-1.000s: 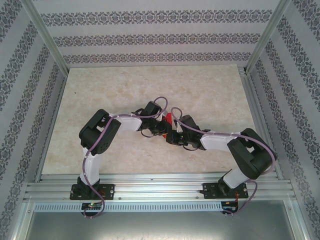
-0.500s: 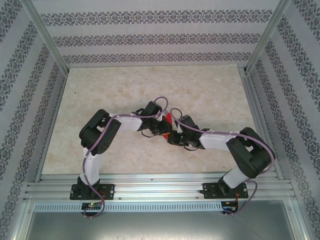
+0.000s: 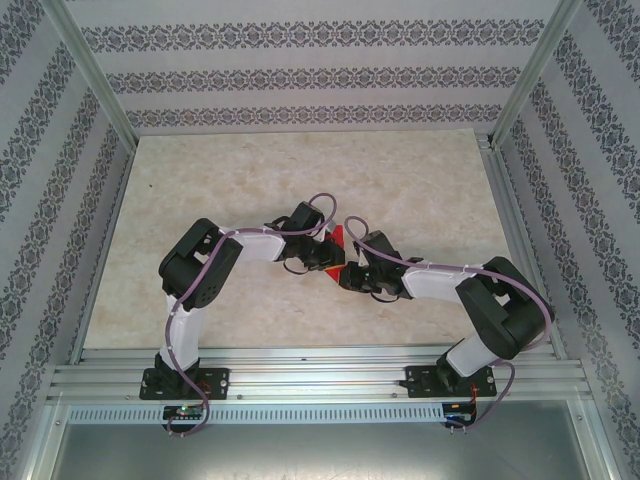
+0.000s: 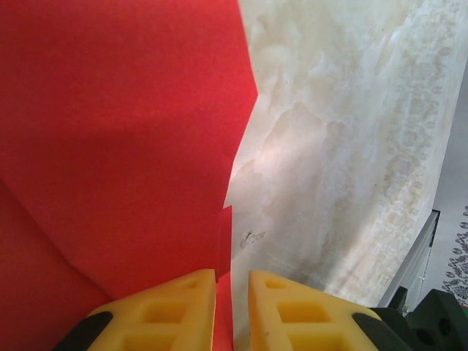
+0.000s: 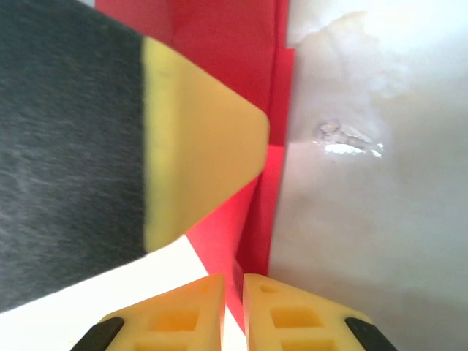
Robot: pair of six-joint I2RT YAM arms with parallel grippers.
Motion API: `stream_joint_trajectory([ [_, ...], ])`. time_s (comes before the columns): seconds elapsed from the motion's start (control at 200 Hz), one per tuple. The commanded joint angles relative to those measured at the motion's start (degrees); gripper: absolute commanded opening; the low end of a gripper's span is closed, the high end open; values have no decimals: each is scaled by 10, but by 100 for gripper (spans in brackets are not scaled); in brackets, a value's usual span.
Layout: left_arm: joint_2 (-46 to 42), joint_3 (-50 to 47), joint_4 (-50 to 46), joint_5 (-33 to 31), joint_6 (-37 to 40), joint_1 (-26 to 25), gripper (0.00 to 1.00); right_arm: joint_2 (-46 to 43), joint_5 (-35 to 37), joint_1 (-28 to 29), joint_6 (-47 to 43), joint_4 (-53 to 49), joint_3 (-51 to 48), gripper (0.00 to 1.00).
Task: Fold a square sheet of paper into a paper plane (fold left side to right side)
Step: Fourth fold the wing at the center of the table.
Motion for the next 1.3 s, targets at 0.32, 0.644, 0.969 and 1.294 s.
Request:
stream_joint_trajectory([
  [0.32, 15, 13, -24, -27, 12, -4, 22, -10, 12, -11, -7, -37, -16, 11],
  [0.644, 14, 11, -24, -27, 11, -4, 22, -41, 20, -18, -31, -81, 6, 11],
  [0.969, 16, 14, -25, -26, 11, -4, 22, -35, -25, -9, 19, 45, -9, 9],
  [1.294, 19, 17, -28, -25, 12, -5, 22, 24, -33, 4, 34, 78, 11, 8],
])
